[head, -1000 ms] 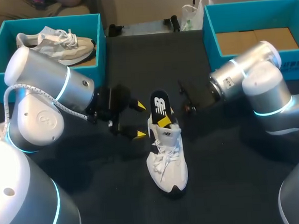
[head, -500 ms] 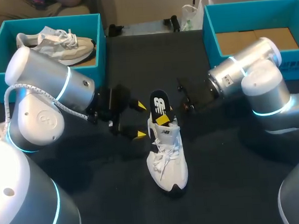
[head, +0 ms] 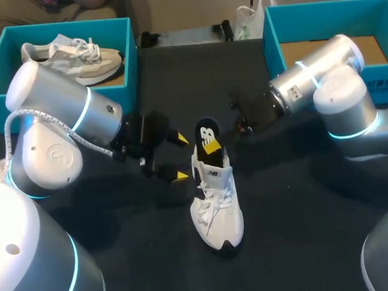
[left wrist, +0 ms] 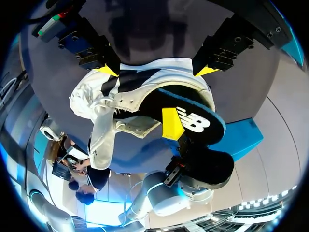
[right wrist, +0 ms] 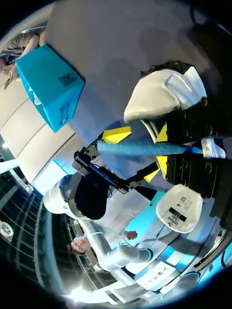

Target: Take the shoe out of the shoebox, open the shoe tongue, remove and reinsert the insole, then place the shoe into the shoebox

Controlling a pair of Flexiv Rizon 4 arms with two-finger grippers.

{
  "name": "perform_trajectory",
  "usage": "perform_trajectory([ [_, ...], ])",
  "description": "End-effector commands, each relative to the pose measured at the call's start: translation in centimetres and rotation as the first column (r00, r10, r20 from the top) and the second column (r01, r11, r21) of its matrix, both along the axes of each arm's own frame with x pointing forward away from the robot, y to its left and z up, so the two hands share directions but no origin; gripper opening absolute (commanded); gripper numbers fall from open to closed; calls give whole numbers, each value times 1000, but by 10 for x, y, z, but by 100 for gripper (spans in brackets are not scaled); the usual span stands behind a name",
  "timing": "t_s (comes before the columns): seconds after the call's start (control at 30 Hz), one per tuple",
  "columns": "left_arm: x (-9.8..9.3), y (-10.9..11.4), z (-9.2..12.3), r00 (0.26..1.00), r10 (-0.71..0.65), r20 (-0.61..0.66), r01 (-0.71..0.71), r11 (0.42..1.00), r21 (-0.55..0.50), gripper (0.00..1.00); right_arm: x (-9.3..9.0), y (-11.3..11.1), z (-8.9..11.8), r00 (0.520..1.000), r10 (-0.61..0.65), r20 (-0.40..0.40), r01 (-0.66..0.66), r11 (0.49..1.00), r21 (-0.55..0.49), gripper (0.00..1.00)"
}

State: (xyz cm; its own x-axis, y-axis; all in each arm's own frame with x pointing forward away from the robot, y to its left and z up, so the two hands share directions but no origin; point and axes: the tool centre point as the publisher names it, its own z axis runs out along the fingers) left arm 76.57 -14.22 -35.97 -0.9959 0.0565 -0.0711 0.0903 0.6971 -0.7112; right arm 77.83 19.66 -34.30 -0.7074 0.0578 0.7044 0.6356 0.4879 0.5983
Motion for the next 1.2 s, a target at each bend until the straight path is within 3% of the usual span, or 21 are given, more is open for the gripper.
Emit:
perform_trajectory([
  [0.03, -1, 2, 4, 1000, -1, 2, 1, 1000, 5, 100, -2, 2, -8, 1000, 1, -18, -1, 1000, 7, 0],
  [0.5, 1, 2, 4, 1000, -6, 6, 6, 1000, 12, 100, -26, 1, -17, 996, -19, -90, 19, 1000, -7, 0],
  [0.6, 1, 2, 4, 1000, -3, 9, 3, 1000, 15, 100, -23, 1, -14, 996, -19, -82, 18, 1000, -12, 0],
  [0.67, 2, 3, 4, 1000, -1, 9, 1, 1000, 16, 100, -21, 2, -11, 998, -17, -68, 16, 1000, -16, 13],
  [0.73, 2, 3, 4, 1000, -1, 9, 1, 1000, 16, 100, -19, 2, -9, 998, -16, -61, 15, 1000, -21, 17],
  [1.0, 2, 3, 4, 1000, -1, 9, 1, 1000, 16, 100, -14, 2, -2, 999, -19, -30, 18, 999, -27, 24],
  [1.2, 2, 3, 4, 1000, -1, 9, 1, 1000, 16, 100, -4, 3, 1, 1000, -8, -11, 8, 999, -36, 22],
])
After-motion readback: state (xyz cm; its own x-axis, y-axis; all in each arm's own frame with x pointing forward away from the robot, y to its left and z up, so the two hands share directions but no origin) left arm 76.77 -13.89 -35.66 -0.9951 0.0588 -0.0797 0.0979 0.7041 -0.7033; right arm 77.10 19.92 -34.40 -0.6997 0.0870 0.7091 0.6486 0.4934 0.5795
